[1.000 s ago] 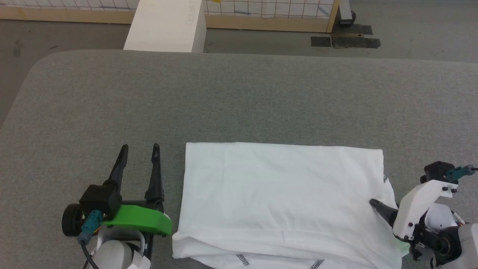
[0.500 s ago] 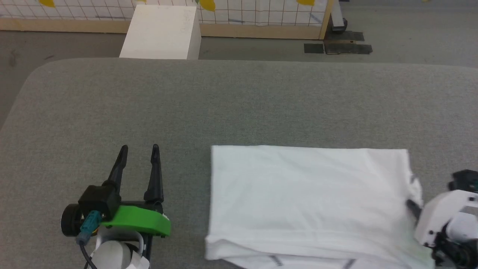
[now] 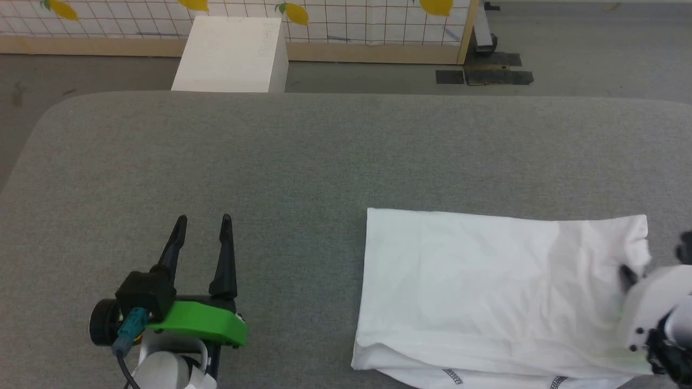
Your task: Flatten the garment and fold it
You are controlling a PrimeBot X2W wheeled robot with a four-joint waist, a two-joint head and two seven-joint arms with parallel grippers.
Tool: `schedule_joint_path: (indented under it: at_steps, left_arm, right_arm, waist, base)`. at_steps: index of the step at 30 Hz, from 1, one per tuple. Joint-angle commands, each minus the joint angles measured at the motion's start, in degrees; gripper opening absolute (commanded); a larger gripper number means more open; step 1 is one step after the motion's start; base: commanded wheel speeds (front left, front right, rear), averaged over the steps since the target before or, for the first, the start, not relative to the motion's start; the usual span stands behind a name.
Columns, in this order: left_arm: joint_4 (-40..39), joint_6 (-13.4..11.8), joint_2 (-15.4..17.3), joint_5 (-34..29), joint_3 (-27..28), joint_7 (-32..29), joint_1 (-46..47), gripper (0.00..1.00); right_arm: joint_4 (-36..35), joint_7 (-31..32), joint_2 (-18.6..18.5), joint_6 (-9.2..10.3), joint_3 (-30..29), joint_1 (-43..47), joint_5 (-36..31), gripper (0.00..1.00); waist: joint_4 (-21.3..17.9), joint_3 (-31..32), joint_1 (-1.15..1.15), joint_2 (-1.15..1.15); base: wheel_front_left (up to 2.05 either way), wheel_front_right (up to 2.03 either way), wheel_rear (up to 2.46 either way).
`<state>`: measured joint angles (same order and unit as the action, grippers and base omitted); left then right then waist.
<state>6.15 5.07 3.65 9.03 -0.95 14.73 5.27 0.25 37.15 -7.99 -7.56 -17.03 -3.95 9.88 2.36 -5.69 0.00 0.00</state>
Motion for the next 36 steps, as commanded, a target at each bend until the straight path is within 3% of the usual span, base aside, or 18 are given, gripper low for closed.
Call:
schedule_joint_path:
  at_steps: [1, 7, 11, 17, 28, 29, 30, 31, 36]
  left_arm:
    - [0.2, 0.4, -0.3, -0.4, 0.2, 0.3, -0.6, 1.0]
    - [0.6, 0.9, -0.4, -0.6, -0.2, 0.3, -0.3, 1.0]
    - [0.9, 1.0, -0.5, -0.6, -0.5, 0.3, 0.4, 1.0]
    - [1.1, 1.2, -0.7, -0.4, -1.1, 0.3, 1.5, 1.0]
    - [1.0, 0.9, -0.8, 0.2, -2.0, 0.3, 2.6, 1.0]
    - [0.9, 0.8, -0.8, 0.3, -2.0, 0.3, 2.6, 1.0]
    - [0.9, 0.7, -0.8, 0.4, -2.1, 0.3, 2.6, 1.0]
    - [0.9, 0.6, -0.8, 0.4, -2.2, 0.3, 2.5, 1.0]
    - [1.0, 0.1, -0.8, 0.7, -2.2, 0.3, 2.1, 1.0]
  right_arm:
    - [-3.6, 2.1, 0.7, 0.08, 2.3, 0.9, 0.6, 0.0]
    - [-17.9, 11.1, 0.2, 0.08, 16.1, 2.3, 1.6, 0.0]
    - [-19.0, 13.5, -0.3, 0.08, 26.6, -1.0, 1.5, 0.0]
    - [-9.8, 11.8, 0.6, 0.08, 37.5, -8.9, 2.1, 0.0]
    - [11.6, 7.2, 2.4, 0.08, 46.4, -18.9, 5.1, 0.0]
    - [12.7, 6.6, 2.5, 0.08, 46.5, -19.3, 5.4, 0.19]
    - [13.8, 5.9, 2.8, 0.08, 46.8, -19.7, 6.1, 0.47]
    - [14.4, 5.5, 2.9, 0.08, 47.0, -20.0, 6.8, 1.0]
    - [13.0, -0.2, 3.6, 0.08, 45.7, -20.4, 10.0, 1.0]
  waist:
    - [0.1, 0.1, 0.0, 0.0]
    - [0.8, -0.1, 0.0, 0.0]
    - [1.5, -0.9, 0.0, 0.0]
    - [3.2, -2.8, 0.0, 0.0]
    - [5.8, -5.2, 0.0, 0.0]
    - [5.8, -5.2, 0.0, 0.0]
    - [5.8, -5.2, 0.0, 0.0]
    - [5.7, -5.1, 0.0, 0.0]
    - [4.7, -4.2, 0.0, 0.0]
  base:
    - [0.0, 0.0, 0.0]
    - [0.0, 0.0, 0.0]
    - [0.0, 0.0, 0.0]
    - [0.0, 0.0, 0.0]
    - [0.0, 0.0, 0.0]
    - [0.0, 0.0, 0.0]
    - [0.0, 0.0, 0.0]
    - [0.0, 0.0, 0.0]
    - [0.0, 0.0, 0.0]
